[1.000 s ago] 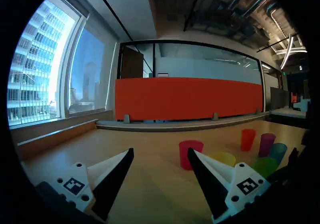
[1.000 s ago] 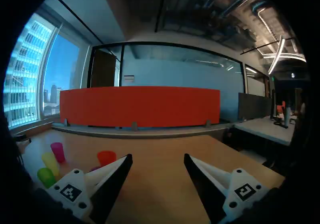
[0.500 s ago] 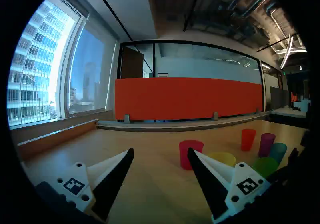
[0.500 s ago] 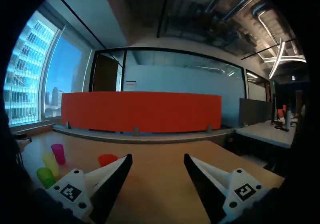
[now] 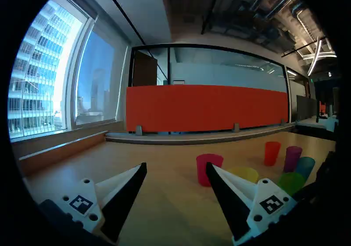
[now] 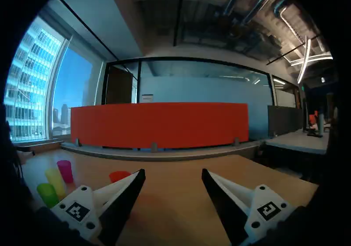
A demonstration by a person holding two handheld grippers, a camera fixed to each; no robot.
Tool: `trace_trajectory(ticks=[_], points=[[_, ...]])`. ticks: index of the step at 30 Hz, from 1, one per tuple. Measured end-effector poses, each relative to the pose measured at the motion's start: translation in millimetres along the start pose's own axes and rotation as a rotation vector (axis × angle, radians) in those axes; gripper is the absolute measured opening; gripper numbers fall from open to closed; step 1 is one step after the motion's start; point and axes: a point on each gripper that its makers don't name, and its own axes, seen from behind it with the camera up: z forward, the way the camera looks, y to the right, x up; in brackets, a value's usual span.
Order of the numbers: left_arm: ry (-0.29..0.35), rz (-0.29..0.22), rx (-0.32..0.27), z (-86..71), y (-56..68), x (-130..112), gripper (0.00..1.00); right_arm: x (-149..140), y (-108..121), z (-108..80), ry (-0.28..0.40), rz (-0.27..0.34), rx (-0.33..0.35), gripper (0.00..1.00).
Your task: Pour water
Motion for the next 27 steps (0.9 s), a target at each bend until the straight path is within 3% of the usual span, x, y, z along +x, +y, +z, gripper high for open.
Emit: trace_trajectory(ticks=[9, 21, 27], points=[[0.0, 0.0, 0.0, 0.6, 0.1, 0, 1.0, -1, -11, 7.4, 0.027, -0.031, 0.059, 1.0], [0.0, 0.0, 0.0, 0.2, 0.2, 0, 1.0, -16, -9, 14.6, 0.007, -0.001, 0.056, 1.0], [0.0, 0.0, 0.0, -0.6, 0.1, 0, 1.0, -26, -8, 14.0, -0.011, -0.016, 0.056, 1.0]])
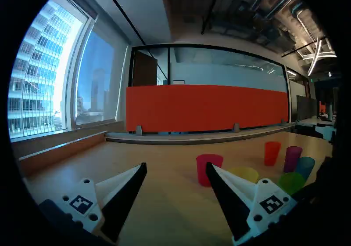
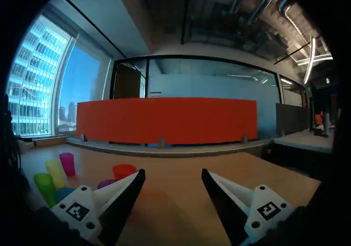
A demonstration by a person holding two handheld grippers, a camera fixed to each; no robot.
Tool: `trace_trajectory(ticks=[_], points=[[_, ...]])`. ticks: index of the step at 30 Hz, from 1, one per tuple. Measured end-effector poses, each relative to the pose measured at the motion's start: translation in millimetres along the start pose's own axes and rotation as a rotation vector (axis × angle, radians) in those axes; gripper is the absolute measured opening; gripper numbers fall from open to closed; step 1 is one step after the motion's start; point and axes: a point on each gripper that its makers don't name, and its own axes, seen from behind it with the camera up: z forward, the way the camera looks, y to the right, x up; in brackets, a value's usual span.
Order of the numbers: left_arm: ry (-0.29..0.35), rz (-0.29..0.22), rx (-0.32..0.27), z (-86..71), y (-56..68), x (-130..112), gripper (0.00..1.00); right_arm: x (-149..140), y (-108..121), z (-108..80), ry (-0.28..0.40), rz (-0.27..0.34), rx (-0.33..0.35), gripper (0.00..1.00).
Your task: Pour water
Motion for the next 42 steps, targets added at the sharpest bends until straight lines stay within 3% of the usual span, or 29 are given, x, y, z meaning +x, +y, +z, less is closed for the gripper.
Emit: trace_trajectory(ticks=[15, 42], points=[[0.0, 0.0, 0.0, 0.5, 0.0, 0, 1.0, -11, 1, -0.9, -0.039, 0.003, -0.002, 1.0], [0.0, 0.0, 0.0, 1.0, -0.4, 0, 1.0, -11, 2, -1.1, -0.043, 0.005, -0.012, 1.0]])
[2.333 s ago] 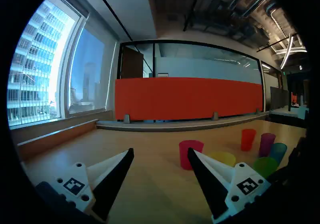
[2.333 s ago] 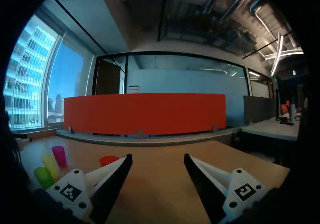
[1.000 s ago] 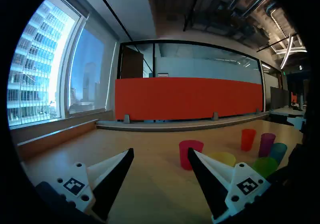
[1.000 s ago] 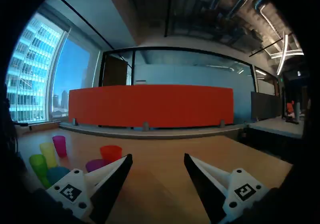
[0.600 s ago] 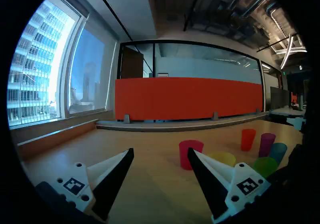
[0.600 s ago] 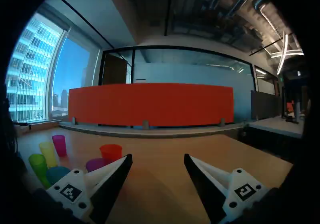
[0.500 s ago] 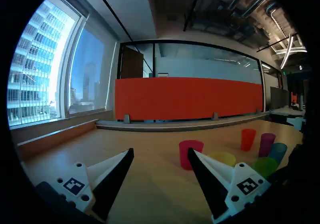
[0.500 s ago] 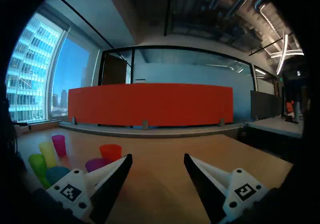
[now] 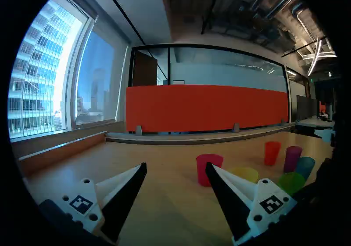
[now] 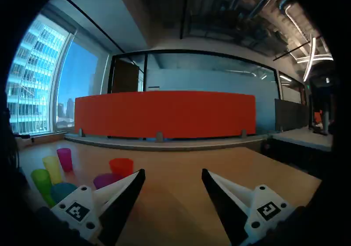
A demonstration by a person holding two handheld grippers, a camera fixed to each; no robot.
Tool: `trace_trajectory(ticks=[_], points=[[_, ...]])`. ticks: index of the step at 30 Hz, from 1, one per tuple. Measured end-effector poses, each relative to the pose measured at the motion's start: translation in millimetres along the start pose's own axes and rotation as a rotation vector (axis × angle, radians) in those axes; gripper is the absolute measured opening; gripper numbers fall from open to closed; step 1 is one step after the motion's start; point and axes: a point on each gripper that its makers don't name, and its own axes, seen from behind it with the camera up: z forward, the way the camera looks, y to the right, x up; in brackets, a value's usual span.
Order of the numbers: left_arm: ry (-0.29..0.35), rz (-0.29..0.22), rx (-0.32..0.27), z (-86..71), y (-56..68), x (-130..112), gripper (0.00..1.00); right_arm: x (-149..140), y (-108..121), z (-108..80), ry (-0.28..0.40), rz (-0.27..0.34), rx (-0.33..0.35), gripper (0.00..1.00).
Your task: Pour water
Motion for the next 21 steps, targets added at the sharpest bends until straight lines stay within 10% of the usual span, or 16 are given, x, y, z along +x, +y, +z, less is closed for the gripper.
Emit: trace_trajectory(ticks=[21], points=[[-0.001, 0.0, 0.0, 0.8, -1.1, 0.8, 1.0, 0.4, 0.1, 0.6, 0.0, 0.0, 0.0, 1.0]])
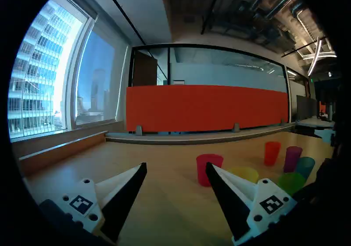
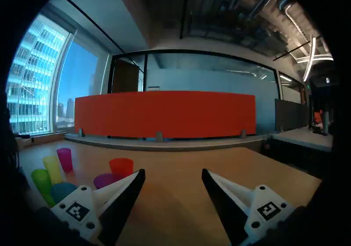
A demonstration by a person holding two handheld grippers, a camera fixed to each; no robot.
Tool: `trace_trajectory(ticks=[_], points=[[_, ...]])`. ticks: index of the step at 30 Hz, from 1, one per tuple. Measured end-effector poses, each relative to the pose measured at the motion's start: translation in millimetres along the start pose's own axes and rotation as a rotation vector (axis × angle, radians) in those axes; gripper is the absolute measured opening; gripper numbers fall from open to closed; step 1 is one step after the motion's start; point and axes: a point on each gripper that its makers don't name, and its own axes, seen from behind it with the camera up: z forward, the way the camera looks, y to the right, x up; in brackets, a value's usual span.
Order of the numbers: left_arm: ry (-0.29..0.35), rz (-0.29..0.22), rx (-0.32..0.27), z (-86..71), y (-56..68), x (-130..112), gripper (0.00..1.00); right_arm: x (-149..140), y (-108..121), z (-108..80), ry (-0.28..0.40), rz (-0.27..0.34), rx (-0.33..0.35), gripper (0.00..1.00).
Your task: Pour water
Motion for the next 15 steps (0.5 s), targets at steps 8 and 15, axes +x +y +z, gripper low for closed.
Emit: trace_trajectory(ticks=[8, 15], points=[[0.0, -0.001, 0.0, -0.6, 0.7, 0.3, 1.0, -0.6, 0.8, -0.1, 0.0, -0.001, 0.0, 1.0], [0.0, -0.002, 0.0, -1.5, 0.4, 0.4, 1.0, -0.2, 0.7, -0.1, 0.0, -0.001, 0.0, 1.0]])
